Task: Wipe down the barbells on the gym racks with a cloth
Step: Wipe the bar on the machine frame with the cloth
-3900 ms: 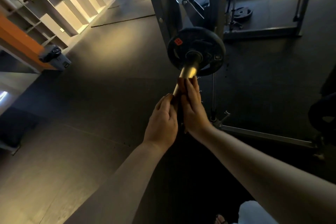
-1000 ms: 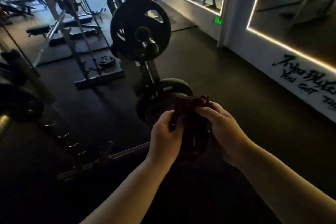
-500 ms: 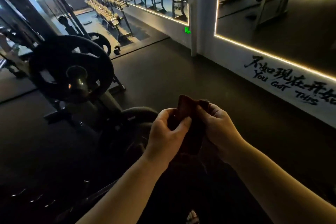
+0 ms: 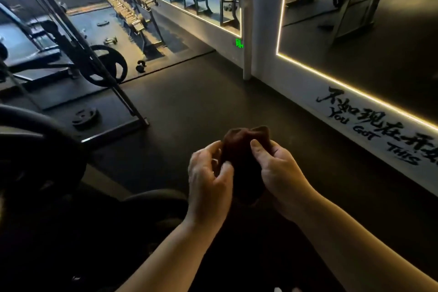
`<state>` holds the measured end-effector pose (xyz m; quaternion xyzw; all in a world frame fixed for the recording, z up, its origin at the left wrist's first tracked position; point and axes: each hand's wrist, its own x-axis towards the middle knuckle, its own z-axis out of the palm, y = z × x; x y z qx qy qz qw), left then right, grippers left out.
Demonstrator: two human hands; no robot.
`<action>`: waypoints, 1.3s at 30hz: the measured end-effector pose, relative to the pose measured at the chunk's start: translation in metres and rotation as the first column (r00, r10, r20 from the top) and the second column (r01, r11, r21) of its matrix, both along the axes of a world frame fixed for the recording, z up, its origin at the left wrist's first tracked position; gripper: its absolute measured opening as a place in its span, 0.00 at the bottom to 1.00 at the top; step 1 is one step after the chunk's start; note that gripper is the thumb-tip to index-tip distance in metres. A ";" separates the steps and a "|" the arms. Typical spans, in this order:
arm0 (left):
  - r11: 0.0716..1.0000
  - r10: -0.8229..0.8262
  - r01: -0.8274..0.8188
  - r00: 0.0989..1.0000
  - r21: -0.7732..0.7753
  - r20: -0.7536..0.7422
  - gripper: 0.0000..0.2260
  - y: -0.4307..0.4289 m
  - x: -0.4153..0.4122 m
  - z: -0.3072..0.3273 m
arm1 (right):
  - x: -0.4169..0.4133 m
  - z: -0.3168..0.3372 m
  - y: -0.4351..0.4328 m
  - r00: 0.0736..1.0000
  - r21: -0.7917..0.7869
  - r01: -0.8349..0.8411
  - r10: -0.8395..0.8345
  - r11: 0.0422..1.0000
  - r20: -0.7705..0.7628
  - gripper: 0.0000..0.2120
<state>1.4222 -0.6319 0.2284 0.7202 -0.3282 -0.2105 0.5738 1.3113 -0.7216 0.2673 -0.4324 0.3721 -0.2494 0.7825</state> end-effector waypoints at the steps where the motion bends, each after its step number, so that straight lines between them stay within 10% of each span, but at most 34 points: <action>1: 0.997 -0.078 0.072 0.962 -0.033 -0.262 0.16 -0.016 0.005 0.004 | 0.005 -0.002 -0.018 1.000 -0.007 -0.015 0.015 1.000 0.004 0.10; 4: 0.965 -0.262 0.214 0.783 -0.151 -0.564 0.13 -0.063 0.017 0.020 | 0.021 -0.004 -0.072 0.998 -0.028 -0.059 0.060 0.998 0.013 0.11; 10: 0.993 0.010 -0.036 0.972 -0.108 -0.234 0.07 -0.166 0.037 0.034 | 0.051 0.009 -0.186 0.979 -0.151 -0.195 0.183 0.969 -0.091 0.10; 14: 0.988 0.143 -0.141 0.989 -0.061 0.024 0.04 -0.210 0.068 0.047 | 0.094 0.019 -0.251 0.941 -0.190 -0.315 0.280 0.930 -0.189 0.24; 20: 0.930 0.368 -0.365 0.924 -0.039 0.110 0.13 -0.232 0.132 0.051 | 0.188 0.029 -0.280 0.704 -0.169 -0.711 0.689 0.683 -0.174 0.19; 27: 0.786 0.558 -0.609 0.773 -0.107 -0.301 0.19 -0.243 0.243 0.058 | 0.333 0.029 -0.284 0.716 -0.250 -0.670 0.698 0.699 0.029 0.11; 34: 0.659 0.748 -0.739 0.664 -0.140 0.014 0.08 -0.248 0.335 0.049 | 0.445 0.035 -0.281 0.679 -0.414 -0.683 0.732 0.601 -0.057 0.13; 39: 0.569 0.791 -0.799 0.597 -0.196 -0.136 0.17 -0.251 0.391 0.053 | 0.519 0.022 -0.286 0.615 -0.633 -0.657 0.777 0.411 -0.134 0.07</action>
